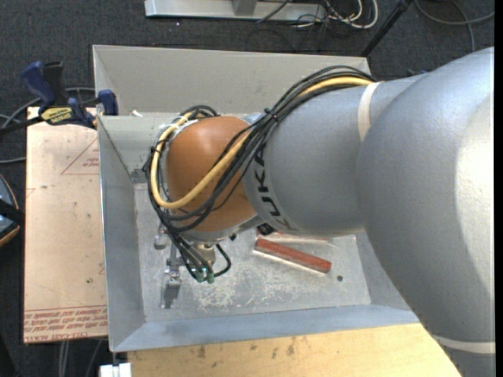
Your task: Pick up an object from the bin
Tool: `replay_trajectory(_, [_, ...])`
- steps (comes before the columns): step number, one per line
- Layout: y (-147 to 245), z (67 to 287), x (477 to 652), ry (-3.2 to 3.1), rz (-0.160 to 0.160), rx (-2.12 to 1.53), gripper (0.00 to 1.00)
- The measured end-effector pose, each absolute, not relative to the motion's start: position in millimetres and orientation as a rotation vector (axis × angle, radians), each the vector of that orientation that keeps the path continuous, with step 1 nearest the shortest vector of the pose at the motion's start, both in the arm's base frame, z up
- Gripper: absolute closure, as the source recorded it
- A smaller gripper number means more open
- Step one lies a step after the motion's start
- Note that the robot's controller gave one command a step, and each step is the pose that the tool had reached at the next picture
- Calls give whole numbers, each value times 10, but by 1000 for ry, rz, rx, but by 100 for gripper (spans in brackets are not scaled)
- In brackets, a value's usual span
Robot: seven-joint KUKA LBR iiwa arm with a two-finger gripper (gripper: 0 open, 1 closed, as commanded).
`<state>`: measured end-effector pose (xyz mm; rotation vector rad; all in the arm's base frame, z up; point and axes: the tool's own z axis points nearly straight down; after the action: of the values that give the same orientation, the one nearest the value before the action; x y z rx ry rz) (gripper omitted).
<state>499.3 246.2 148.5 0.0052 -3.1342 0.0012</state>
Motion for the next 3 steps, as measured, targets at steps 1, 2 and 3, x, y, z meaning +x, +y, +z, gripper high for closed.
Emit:
replay_trajectory(1, [2453,1520,5017,-3141,-1,0,0])
replay_trajectory(2, [2236,1165,5616,-3143,-4,158,0])
replay_trajectory(3, [1951,924,5540,-3146,-2,5,0])
